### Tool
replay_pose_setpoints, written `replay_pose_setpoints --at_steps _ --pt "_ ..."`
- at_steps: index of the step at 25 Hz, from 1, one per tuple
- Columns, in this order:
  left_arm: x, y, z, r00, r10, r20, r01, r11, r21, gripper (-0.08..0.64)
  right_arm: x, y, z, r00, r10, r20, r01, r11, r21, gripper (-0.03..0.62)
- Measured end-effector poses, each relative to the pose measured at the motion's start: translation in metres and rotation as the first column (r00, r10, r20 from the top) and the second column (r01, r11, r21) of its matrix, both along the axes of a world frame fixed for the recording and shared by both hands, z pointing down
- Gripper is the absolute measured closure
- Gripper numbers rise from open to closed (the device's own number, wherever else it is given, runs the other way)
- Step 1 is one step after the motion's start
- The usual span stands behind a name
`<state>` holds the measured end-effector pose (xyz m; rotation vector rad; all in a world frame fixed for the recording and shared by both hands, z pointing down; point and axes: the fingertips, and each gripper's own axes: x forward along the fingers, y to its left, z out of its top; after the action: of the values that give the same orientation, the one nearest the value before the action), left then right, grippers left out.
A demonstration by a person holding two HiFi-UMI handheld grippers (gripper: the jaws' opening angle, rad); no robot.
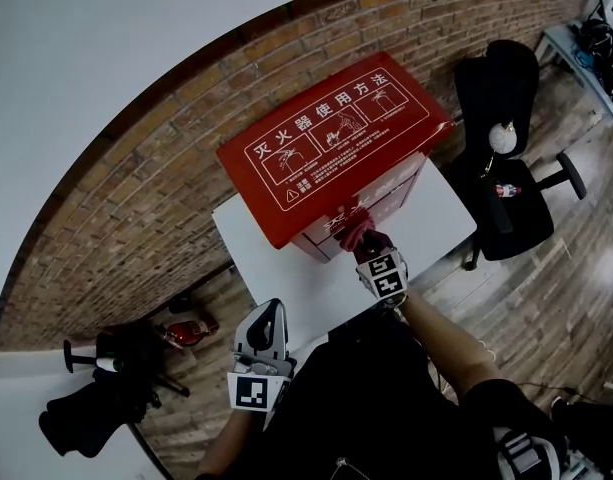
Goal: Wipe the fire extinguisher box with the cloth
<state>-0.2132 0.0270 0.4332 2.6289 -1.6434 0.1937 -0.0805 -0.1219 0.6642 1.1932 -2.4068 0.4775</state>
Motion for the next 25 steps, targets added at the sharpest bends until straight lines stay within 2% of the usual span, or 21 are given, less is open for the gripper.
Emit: replay_pose_setpoints --at_steps 11,25 --pt "-0.01 0.005 0.007 1.0 -0.015 0.019 0.015 1.0 -0.019 0.511 0.002 0.0 0.042 0.999 0.04 0.002 -0.039 0.997 -0.061 0.528" --pt "-0.015 0.006 0.014 0.999 -0.023 0.043 0.025 0.999 -0.04 0.511 0.007 -0.003 0.108 0.996 0.051 -0.069 -0.06 0.987 -0.146 0.528"
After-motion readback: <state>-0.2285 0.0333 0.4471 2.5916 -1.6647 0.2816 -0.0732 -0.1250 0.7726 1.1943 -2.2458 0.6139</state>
